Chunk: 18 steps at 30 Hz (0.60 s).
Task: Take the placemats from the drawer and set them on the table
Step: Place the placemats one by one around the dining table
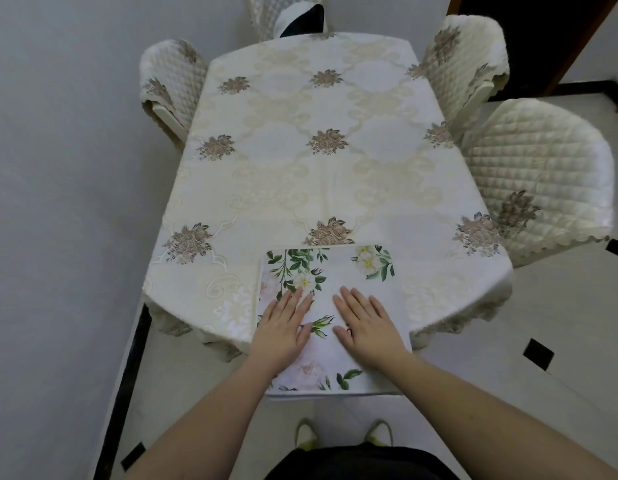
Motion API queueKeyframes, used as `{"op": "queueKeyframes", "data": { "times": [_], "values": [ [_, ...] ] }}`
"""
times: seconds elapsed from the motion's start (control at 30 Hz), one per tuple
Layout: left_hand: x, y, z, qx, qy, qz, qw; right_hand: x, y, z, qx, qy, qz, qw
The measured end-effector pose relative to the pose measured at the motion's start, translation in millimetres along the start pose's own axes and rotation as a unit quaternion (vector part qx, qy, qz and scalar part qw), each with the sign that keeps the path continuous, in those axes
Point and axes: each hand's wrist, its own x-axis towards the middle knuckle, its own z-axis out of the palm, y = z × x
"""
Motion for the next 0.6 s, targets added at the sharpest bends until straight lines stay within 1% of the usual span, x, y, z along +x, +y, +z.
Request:
{"op": "queueKeyframes", "data": {
  "times": [0.1, 0.23, 0.4, 0.5, 0.6],
  "values": [
    [3, -9, -1, 0.005, 0.017, -0.015, 1.0, -3, 22, -5, 0.002, 0.004, 0.043, 0.999],
    [2, -23, -3, 0.012, 0.013, -0.037, 0.999, -6, 46, -13, 0.007, 0.002, 0.089, 0.996],
    [-11, -40, -4, -0.016, 0.022, -0.064, 0.998, -14, 53, -15, 0.034, -0.018, 0.11, 0.993],
    [-16, -42, -2, -0.056, 0.022, -0.081, 0.995, -24, 52, -13, 0.07, -0.033, 0.123, 0.989],
    [-21, -41, -1, -0.107, 0.027, -0.094, 0.989, -42, 51, -10, 0.093, -0.021, 0.123, 0.988]
  ]
}}
